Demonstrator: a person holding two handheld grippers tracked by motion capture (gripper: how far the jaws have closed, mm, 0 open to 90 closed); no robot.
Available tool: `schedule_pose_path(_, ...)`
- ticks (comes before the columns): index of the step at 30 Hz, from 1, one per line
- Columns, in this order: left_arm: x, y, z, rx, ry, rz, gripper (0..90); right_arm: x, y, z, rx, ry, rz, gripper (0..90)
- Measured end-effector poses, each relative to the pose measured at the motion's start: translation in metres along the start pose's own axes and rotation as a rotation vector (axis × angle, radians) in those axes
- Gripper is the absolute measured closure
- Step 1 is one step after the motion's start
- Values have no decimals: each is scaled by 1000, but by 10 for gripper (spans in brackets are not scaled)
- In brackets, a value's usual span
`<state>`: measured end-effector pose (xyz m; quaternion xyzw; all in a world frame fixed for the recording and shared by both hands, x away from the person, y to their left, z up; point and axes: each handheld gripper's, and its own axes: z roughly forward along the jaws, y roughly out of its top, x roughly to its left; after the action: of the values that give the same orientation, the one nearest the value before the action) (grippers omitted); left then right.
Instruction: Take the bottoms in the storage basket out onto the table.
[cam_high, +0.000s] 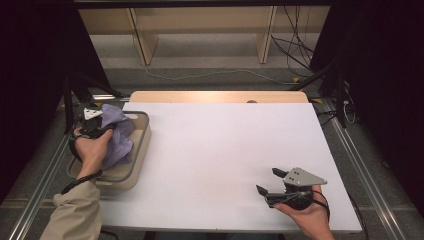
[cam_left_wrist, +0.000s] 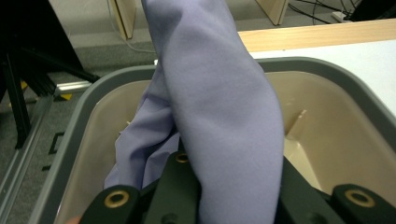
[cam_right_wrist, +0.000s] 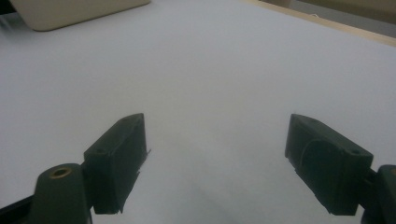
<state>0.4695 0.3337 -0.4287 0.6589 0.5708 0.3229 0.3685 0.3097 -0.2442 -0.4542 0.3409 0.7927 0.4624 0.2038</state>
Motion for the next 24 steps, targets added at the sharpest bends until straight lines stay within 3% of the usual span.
schedule_pose_path(13,-12,-5,-13,-50,9,44,841,-1,1,-2,-11,-6,0,219)
schedule_pose_path(24,-14,-3,-26,-102,-6,59,841,-2,1,-3,-20,-4,8,221)
